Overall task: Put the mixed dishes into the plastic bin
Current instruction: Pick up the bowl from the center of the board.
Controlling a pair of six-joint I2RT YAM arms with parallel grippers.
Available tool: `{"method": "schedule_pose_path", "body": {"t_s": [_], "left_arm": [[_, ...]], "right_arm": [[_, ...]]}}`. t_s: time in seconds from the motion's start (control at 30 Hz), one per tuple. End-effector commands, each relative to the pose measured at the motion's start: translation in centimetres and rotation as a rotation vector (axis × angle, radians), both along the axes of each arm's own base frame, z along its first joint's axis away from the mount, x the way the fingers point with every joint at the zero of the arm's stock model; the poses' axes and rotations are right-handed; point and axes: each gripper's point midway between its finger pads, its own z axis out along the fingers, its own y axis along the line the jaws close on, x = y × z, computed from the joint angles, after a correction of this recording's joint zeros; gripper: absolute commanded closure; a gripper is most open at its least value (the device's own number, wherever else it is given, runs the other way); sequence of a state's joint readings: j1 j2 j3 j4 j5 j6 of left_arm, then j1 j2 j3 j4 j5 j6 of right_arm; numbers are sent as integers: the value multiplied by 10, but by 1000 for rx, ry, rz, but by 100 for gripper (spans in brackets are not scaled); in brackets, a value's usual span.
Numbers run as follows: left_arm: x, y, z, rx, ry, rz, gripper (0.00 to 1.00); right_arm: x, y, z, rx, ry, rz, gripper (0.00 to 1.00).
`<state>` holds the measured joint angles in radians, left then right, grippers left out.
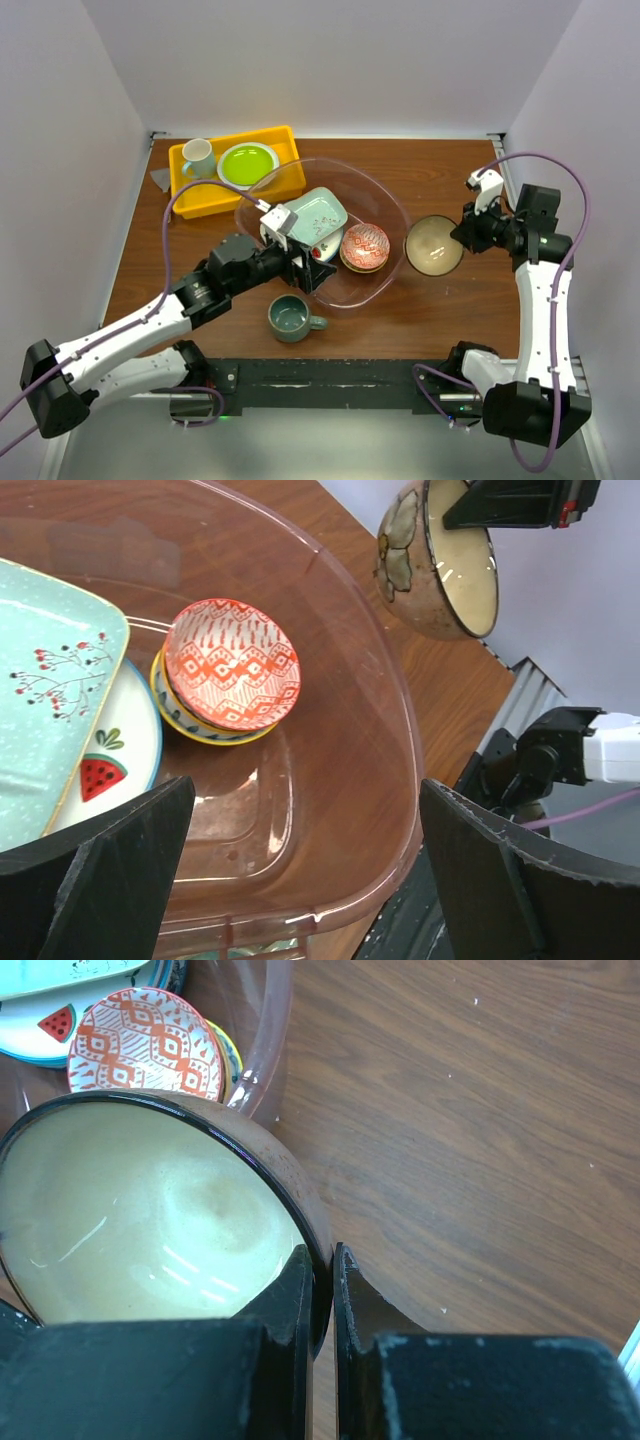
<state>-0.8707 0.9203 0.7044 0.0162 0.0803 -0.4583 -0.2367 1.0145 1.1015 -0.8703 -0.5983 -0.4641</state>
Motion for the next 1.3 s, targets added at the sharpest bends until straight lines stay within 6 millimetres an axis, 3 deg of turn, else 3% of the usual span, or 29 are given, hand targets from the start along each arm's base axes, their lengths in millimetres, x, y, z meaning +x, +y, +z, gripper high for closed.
{"method": "schedule_pose_path", "body": {"t_s": [0.0,0.57,1.27], "left_arm": [[-2,-14,22,-84,-22,-56,0],[-11,-47,18,-67,-4,-117,0],[-19,-68,16,-30,-19,-114,0]], "right_arm": [[2,15,38,54,-125,60,100],[-6,23,33,72,-124,106,100],[-12,28,33,84,-132,129,100]]}}
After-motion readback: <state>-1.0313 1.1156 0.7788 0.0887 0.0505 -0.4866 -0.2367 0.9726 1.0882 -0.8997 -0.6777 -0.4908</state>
